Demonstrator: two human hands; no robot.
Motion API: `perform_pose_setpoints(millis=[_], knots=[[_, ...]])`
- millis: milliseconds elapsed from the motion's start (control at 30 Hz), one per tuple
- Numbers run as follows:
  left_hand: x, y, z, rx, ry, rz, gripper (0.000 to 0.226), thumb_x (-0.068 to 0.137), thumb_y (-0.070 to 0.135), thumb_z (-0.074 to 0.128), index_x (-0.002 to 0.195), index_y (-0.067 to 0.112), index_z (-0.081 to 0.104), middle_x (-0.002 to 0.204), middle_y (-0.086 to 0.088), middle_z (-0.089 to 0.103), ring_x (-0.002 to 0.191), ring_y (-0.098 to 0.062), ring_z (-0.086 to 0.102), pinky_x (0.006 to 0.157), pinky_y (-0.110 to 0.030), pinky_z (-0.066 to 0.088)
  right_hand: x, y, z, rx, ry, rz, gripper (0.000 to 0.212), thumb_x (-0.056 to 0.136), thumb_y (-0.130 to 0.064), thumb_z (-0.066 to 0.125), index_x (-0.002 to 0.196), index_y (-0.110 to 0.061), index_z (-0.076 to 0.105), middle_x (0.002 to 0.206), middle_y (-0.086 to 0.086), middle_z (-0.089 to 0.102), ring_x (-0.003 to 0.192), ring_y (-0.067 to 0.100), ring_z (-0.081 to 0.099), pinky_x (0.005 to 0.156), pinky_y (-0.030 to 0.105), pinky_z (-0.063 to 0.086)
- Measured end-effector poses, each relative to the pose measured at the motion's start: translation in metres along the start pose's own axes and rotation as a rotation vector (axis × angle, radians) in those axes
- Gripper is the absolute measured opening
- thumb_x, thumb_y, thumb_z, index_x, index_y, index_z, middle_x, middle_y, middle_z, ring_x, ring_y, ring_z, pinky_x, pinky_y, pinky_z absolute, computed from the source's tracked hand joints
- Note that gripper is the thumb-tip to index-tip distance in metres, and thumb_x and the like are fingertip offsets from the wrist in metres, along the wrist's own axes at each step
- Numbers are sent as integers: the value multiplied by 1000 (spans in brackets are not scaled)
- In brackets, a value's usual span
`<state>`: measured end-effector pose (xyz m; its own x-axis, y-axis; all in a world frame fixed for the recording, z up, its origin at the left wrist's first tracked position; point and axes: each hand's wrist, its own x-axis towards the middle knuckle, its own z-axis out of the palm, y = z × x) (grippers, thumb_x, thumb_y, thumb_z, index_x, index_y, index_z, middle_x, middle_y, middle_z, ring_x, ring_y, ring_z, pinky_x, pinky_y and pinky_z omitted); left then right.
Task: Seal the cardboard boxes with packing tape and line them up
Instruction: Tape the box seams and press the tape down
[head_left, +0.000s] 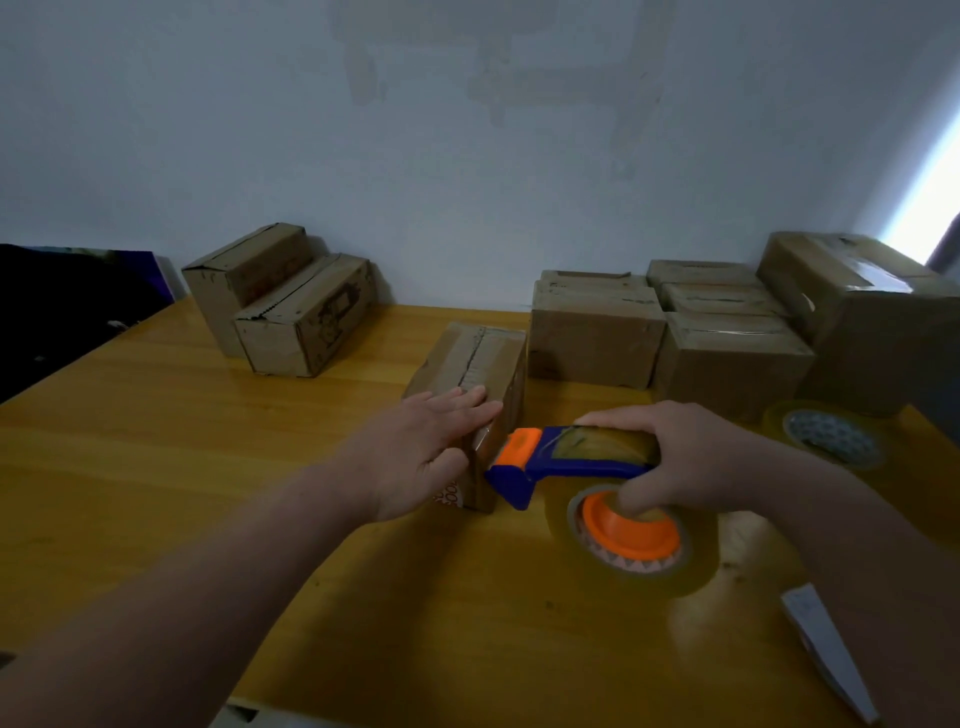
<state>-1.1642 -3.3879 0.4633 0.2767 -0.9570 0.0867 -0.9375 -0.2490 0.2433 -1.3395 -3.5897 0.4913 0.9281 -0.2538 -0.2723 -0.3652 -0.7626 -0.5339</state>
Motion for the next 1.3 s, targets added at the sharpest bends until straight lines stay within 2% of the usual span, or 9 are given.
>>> perform_pose_setpoints(millis=[100, 200, 300, 533, 700, 833, 1000, 1200, 1300], knots=[[1, 3, -2, 25, -27, -19, 76, 76, 47, 28, 150, 35, 18, 159, 8, 12, 143, -1, 8, 110, -19, 5, 11, -7, -3, 22, -38, 21, 73, 72, -23, 75, 135, -41, 42, 91, -10, 52, 77, 6, 53, 63, 20, 44], [2, 5, -3, 64, -43, -23, 75, 79, 39, 39, 151, 35, 16, 160, 8, 10, 144, -2, 7, 110, -20, 2, 19, -4, -6, 120, -96, 51, 80, 60, -31, 77, 133, -39, 48, 105, -5, 57, 91, 13, 60, 76, 28, 52], [2, 5, -3, 106, -40, -14, 73, 88, 28, 53, 151, 34, 15, 160, 8, 9, 144, -3, 7, 110, -20, 1, 21, 1, -6, 244, -141, 72, 74, 54, -32, 73, 125, -40, 56, 107, -2, 65, 90, 13, 67, 73, 25, 54], [4, 4, 1, 162, 2, -28, 76, 90, 17, 55, 149, 38, 13, 159, 12, 10, 145, -5, 10, 114, -24, 6, 21, -4, 3, 195, -167, 111, 66, 57, -33, 74, 120, -40, 56, 108, -6, 58, 97, 12, 58, 84, 30, 49], [7, 1, 6, 175, 56, -61, 73, 94, 9, 50, 148, 42, 14, 157, 16, 12, 144, -7, 15, 115, -27, 15, 10, 0, -7, -6, 21, 144, 72, 71, -36, 79, 135, -34, 46, 103, -6, 59, 88, 12, 59, 76, 26, 52], [8, 1, 5, 154, 78, -76, 68, 96, 8, 49, 148, 40, 20, 156, 16, 17, 143, -6, 18, 114, -27, 19, 4, 10, 2, -232, 306, 220, 89, 74, -64, 66, 148, -33, 26, 117, -2, 50, 94, 11, 48, 72, 22, 44], [-3, 4, 4, 97, 219, -116, 49, 96, 17, 52, 142, 32, 41, 150, 11, 36, 137, -8, 35, 110, -30, 32, 7, 10, 34, -334, 578, 265, 63, 97, -46, 43, 152, -30, 16, 112, 4, 48, 95, 14, 51, 74, 26, 44], [-7, 15, -22, 121, 335, -190, 34, 97, 20, 50, 129, 28, 58, 127, 4, 60, 113, -16, 56, 90, -30, 47, 9, -3, 66, -478, 520, 246, 66, 94, -41, 54, 149, -31, 18, 130, 0, 51, 116, 18, 53, 83, 29, 47], [-2, 22, -61, 137, 353, -178, 28, 97, 20, 50, 120, 26, 65, 111, 4, 67, 101, -14, 59, 84, -27, 47, 11, 0, 70, -487, 474, 247, 65, 93, -43, 55, 149, -32, 23, 127, -2, 52, 112, 18, 54, 75, 27, 47]])
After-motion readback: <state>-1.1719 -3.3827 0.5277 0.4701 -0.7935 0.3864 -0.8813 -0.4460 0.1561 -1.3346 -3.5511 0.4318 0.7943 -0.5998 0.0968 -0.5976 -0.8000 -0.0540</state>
